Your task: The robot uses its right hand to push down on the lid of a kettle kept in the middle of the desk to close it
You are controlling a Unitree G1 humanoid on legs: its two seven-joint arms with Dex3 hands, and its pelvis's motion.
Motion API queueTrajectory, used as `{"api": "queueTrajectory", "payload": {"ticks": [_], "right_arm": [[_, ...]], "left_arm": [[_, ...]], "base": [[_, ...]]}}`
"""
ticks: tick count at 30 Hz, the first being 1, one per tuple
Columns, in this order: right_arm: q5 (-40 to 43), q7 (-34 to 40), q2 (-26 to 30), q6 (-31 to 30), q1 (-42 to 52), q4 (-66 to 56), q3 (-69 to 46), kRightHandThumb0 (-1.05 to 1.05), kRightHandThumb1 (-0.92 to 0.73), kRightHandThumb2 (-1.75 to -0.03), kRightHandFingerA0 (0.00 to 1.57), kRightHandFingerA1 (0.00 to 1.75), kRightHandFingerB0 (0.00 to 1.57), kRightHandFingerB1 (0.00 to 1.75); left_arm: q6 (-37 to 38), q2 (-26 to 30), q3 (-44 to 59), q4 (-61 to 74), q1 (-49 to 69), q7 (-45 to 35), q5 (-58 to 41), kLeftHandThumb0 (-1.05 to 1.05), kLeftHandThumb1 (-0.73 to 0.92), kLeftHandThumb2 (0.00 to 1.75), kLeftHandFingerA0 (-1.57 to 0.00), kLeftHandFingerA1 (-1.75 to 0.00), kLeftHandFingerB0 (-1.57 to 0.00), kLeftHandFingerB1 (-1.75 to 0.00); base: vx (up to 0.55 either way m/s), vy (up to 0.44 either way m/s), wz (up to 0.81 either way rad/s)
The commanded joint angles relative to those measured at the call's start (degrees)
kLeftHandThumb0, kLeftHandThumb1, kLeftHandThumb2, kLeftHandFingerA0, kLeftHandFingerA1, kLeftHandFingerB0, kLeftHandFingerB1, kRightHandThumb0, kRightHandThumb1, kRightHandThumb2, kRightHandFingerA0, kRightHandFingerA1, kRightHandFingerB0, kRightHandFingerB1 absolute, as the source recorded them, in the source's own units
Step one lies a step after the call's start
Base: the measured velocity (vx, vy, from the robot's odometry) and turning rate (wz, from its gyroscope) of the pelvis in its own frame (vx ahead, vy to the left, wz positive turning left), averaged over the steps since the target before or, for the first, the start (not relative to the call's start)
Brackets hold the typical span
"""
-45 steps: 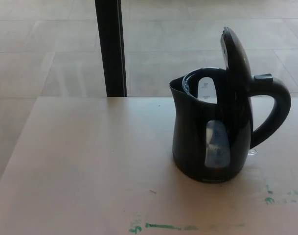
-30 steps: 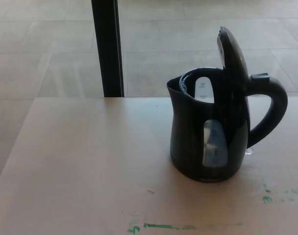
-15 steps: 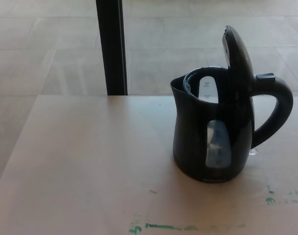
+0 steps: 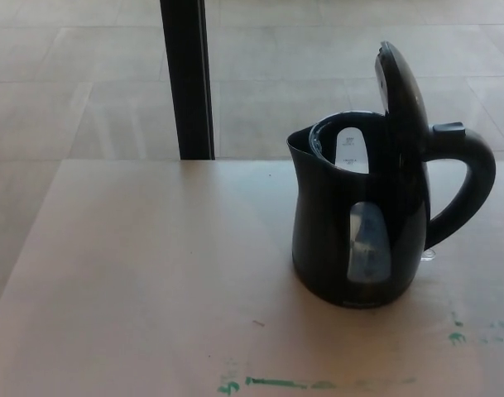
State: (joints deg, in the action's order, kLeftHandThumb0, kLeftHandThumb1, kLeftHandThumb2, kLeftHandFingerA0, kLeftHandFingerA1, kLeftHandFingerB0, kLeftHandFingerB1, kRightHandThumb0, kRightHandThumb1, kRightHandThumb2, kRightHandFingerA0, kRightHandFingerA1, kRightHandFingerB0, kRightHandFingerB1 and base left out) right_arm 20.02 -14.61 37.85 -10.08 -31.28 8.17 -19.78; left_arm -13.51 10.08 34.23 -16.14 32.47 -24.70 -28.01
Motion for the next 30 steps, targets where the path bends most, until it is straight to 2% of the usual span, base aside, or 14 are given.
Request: {"api": "queueTrajectory", "payload": {"ticks": [1,8,9,10,11,12,18,19,21,22,24,25,27,30], "right_arm": [[-4.79,-1.93,-1.24,2.79,-4.47,4.15,5.36,-0.94,-0.92,-0.74,0.38,0.45,0.28,0.36],[-9.49,0.79,-5.24,2.76,-9.36,5.25,11.81,-0.94,-0.92,-0.79,0.41,0.42,0.31,0.36],[-9.48,0.61,-5.58,2.84,-9.70,5.58,11.96,-0.92,-0.92,-0.78,0.41,0.45,0.29,0.36],[-9.75,0.57,-6.40,2.90,-10.10,5.77,12.50,-0.92,-0.92,-0.78,0.41,0.45,0.29,0.36],[-10.05,0.18,-6.91,3.36,-10.50,6.26,13.00,-0.94,-0.92,-0.78,0.38,0.46,0.29,0.37],[-10.74,-0.02,-7.25,3.77,-10.96,6.79,13.76,-0.93,-0.92,-0.78,0.39,0.47,0.30,0.37],[-13.97,-1.00,-8.88,1.89,-13.37,8.57,18.14,-0.92,-0.92,-0.82,0.39,0.46,0.26,0.36],[-14.03,-1.09,-9.53,2.22,-13.91,9.57,18.55,-0.85,-0.92,-0.80,0.37,0.45,0.25,0.35],[-14.87,-0.47,-10.93,1.94,-15.32,11.90,19.71,-0.86,-0.92,-0.78,0.38,0.42,0.27,0.33],[-15.80,-0.22,-11.31,2.44,-15.82,12.73,20.50,-0.93,-0.83,-0.87,0.36,0.48,0.24,0.38],[-17.28,0.20,-12.51,2.58,-17.28,15.20,21.95,-0.92,-0.84,-0.86,0.35,0.47,0.23,0.37],[-18.67,0.96,-13.89,4.41,-18.81,19.48,23.21,-0.87,-0.92,-0.77,0.38,0.45,0.28,0.34],[-19.55,1.29,-14.46,5.25,-19.99,21.96,23.80,-0.90,-0.92,-0.77,0.41,0.48,0.27,0.34],[-20.92,2.59,-16.73,5.85,-22.42,26.53,25.00,-0.90,-0.92,-0.76,0.38,0.47,0.28,0.34]], "left_arm": [[-1.28,1.12,0.27,-0.30,-0.13,-0.52,-1.15,-0.99,0.78,0.64,-0.63,-0.58,-0.57,-0.51],[-2.28,0.75,-0.20,1.86,0.33,0.76,-0.92,-0.98,0.79,0.64,-0.64,-0.57,-0.56,-0.52],[-2.39,0.69,-0.18,2.00,0.36,0.81,-0.98,-1.03,0.66,0.79,-0.62,-0.60,-0.54,-0.54],[-2.36,0.68,-0.20,2.01,0.46,1.02,-0.72,-0.98,0.79,0.64,-0.65,-0.57,-0.57,-0.51],[-2.23,0.78,-0.15,1.26,0.12,1.10,-0.53,-0.97,0.58,1.04,-0.60,-0.64,-0.56,-0.59],[-2.17,0.92,-0.19,0.93,-0.05,0.98,-0.45,-0.99,0.79,0.65,-0.64,-0.58,-0.57,-0.52],[-2.31,0.98,-0.21,1.07,0.09,0.50,-0.71,-0.97,0.80,0.65,-0.63,-0.57,-0.55,-0.51],[-1.93,1.30,-0.15,-0.20,-0.44,0.20,-0.57,-0.95,0.59,1.04,-0.60,-0.64,-0.54,-0.60],[-2.08,1.26,-0.25,0.25,-0.20,0.51,-0.40,-0.95,0.59,1.04,-0.62,-0.63,-0.56,-0.59],[-1.09,1.63,-0.55,-0.57,-0.27,-0.33,0.10,-1.03,0.67,0.80,-0.64,-0.59,-0.55,-0.54],[-1.58,1.44,-0.08,-0.98,-0.60,-0.71,-1.05,-0.98,0.79,0.65,-0.64,-0.58,-0.55,-0.53],[-1.44,1.59,-0.46,-0.29,0.04,-0.59,-0.45,-1.03,0.66,0.80,-0.65,-0.60,-0.54,-0.55],[-0.96,1.56,-0.55,-0.45,0.02,-0.55,-0.20,-0.98,0.81,0.65,-0.67,-0.57,-0.56,-0.52],[-0.05,1.74,-0.95,-1.34,-0.10,-0.75,0.43,-0.99,0.81,0.65,-0.68,-0.56,-0.58,-0.51]], "base": [[0.00,0.000,0.00],[0.00,0.000,0.00],[0.00,0.000,0.00],[0.00,0.000,0.00],[0.00,0.000,0.00],[0.00,0.000,0.00],[0.00,0.000,0.00],[0.00,0.000,0.00],[0.00,0.000,0.00],[0.00,0.000,0.00],[0.00,0.000,0.00],[0.00,0.000,0.00],[0.00,0.000,0.00],[0.00,0.000,0.00]]}}
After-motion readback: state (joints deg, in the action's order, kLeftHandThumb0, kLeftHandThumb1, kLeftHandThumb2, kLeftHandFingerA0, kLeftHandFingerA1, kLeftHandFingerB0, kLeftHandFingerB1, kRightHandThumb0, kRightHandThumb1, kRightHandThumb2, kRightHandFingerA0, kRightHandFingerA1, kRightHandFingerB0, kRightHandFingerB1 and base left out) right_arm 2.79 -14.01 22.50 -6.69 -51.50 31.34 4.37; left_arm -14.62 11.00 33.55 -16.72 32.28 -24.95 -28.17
